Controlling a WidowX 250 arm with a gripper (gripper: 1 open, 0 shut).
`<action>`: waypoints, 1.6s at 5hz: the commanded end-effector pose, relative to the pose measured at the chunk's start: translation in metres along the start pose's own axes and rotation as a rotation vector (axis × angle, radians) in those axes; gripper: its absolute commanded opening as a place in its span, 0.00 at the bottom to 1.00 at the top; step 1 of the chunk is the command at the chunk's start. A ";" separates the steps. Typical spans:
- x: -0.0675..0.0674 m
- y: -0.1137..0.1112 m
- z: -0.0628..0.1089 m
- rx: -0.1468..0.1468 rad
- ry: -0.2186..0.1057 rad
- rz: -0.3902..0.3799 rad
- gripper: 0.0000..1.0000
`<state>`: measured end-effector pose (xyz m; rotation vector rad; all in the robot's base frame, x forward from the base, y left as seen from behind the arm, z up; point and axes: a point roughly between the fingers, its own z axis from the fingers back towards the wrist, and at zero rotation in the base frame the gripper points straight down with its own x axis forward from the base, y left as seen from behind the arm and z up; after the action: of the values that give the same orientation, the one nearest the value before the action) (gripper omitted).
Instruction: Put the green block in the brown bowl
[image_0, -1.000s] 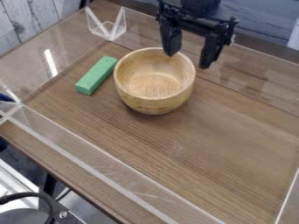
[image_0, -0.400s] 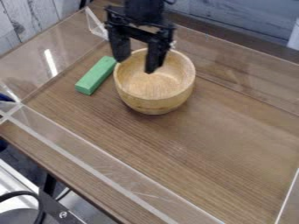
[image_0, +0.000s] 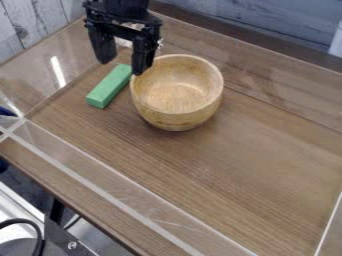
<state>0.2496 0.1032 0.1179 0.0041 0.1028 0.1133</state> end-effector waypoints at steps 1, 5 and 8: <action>0.007 0.013 0.004 0.021 -0.037 0.019 1.00; 0.014 0.045 -0.031 0.036 -0.019 0.088 1.00; 0.021 0.058 -0.055 0.036 0.006 0.117 1.00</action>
<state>0.2488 0.1554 0.0470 0.0183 0.1677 0.2235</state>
